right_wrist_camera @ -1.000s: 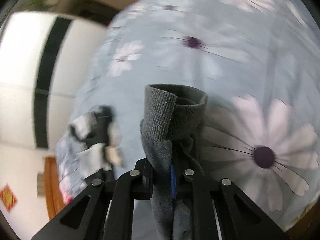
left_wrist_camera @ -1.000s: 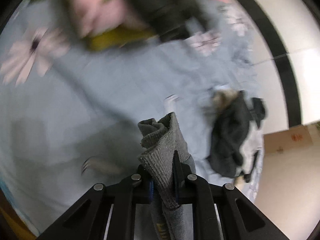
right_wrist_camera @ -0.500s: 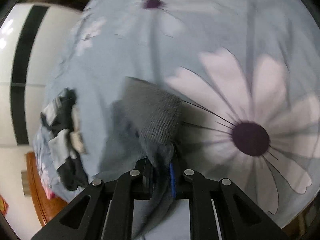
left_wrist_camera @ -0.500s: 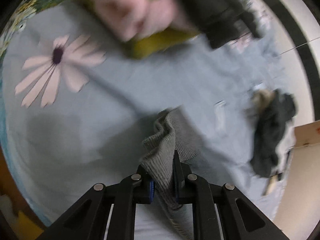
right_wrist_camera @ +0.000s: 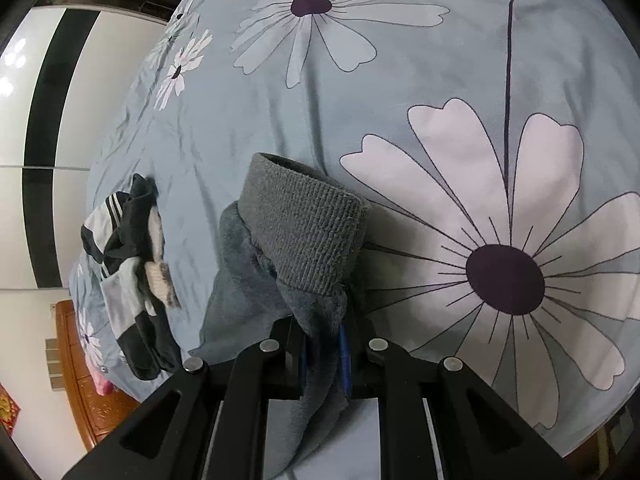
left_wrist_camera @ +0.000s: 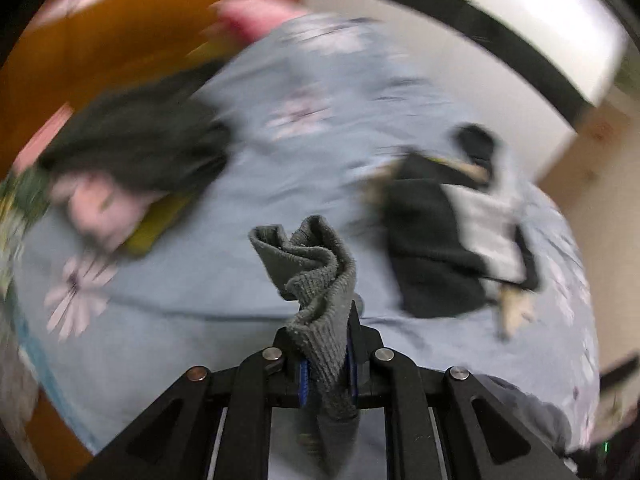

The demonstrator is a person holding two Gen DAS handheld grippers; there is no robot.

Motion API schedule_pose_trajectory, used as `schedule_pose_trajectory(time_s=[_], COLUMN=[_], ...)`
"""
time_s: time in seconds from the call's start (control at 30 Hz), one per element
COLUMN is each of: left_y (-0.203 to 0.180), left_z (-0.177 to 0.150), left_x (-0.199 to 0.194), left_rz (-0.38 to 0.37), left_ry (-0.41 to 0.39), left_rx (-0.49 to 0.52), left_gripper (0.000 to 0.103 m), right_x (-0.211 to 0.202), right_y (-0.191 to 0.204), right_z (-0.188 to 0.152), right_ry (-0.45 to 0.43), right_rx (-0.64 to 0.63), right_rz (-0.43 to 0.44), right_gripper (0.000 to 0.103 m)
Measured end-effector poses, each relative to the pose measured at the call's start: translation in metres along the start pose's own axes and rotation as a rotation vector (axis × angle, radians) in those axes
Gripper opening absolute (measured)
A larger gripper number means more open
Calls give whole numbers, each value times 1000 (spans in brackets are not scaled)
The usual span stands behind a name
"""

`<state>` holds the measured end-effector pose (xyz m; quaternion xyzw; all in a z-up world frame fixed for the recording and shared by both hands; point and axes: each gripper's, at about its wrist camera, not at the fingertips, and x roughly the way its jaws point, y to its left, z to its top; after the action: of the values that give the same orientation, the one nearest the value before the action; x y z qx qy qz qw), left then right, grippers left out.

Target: Fold clothes

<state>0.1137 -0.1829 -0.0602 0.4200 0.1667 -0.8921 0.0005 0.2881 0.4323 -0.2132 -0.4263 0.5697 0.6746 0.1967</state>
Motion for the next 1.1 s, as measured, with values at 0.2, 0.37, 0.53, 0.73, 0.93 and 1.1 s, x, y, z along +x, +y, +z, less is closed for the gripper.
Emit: schedule_pose_trajectory(time_s=[0.2, 0.37, 0.53, 0.73, 0.93, 1.1], left_y=[-129, -205, -253, -256, -254, -234], left_z=[-48, -120, -196, -224, -199, -179], left_x=[28, 67, 98, 114, 79, 106], left_rz=[-161, -170, -107, -119, -266, -140], left_ry=[82, 210, 303, 424, 420, 398], left_rx=[220, 355, 600, 617, 479, 312], left_gripper=[14, 14, 16, 34, 48, 49], right_x=[-1, 2, 7, 11, 13, 13], right_y=[0, -6, -14, -21, -24, -23], right_z=[1, 4, 6, 8, 9, 10], right_ry=[16, 34, 50, 67, 80, 90], right_rx=[13, 17, 30, 42, 61, 50], right_rz=[40, 65, 85, 99, 110, 113], right_gripper=[13, 13, 13, 13, 14, 14])
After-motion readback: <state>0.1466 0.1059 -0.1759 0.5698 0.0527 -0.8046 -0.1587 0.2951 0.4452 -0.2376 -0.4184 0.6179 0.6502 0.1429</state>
